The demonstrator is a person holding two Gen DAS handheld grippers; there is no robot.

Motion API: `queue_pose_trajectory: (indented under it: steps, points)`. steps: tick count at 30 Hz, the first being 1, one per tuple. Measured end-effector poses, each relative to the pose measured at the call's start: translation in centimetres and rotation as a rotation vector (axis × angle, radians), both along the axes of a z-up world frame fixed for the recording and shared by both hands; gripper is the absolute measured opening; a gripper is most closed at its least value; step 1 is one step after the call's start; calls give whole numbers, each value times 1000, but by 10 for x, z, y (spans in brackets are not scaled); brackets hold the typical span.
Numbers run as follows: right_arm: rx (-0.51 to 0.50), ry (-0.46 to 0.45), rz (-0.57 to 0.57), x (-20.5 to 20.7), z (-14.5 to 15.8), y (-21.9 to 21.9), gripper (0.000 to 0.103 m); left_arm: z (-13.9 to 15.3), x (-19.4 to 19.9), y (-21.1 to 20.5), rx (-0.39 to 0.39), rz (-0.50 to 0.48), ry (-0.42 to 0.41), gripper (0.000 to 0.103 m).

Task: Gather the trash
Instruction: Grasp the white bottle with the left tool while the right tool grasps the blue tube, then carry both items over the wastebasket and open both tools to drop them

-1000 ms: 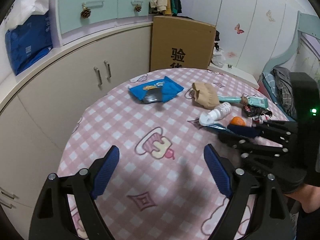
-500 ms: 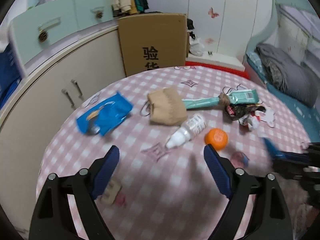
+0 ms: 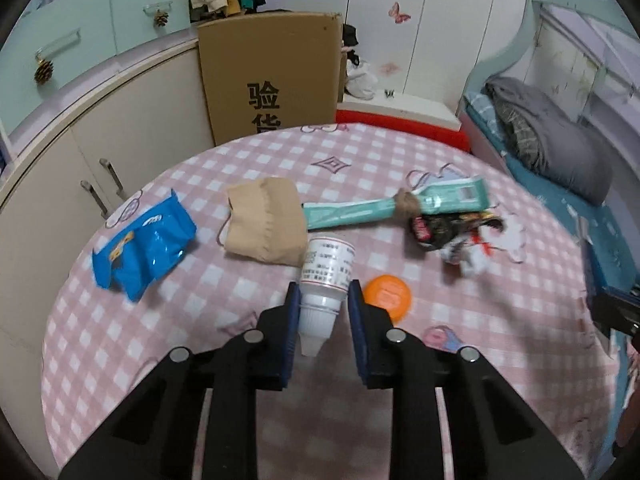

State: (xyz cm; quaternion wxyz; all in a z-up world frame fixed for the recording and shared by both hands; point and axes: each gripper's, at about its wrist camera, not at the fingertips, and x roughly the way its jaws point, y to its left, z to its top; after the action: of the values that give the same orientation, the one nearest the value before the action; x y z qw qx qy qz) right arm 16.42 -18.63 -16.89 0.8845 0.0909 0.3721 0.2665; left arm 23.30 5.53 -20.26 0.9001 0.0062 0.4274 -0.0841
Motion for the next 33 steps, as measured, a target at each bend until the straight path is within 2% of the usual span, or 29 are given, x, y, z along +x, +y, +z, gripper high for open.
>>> queue_pose_trajectory:
  steps: [4, 9, 12, 18, 26, 33]
  points:
    - [33, -21, -29, -10, 8, -17, 10, 23, -26, -8, -37, 4, -51, 23]
    - [75, -54, -79, -26, 21, -46, 10, 54, -50, -36, -56, -43, -116, 23]
    - [98, -81, -121, -36, 30, -71, 10, 73, -66, -64, -70, -93, -153, 23]
    - [139, -125, -236, -63, 44, -138, 10, 94, -89, -128, -102, -215, -185, 23]
    - [190, -117, -459, -106, 32, -244, 10, 92, -112, -236, -135, -403, -148, 23]
    - [223, -2, -651, -134, -18, -323, 10, 48, -120, -345, -120, -552, -20, 23]
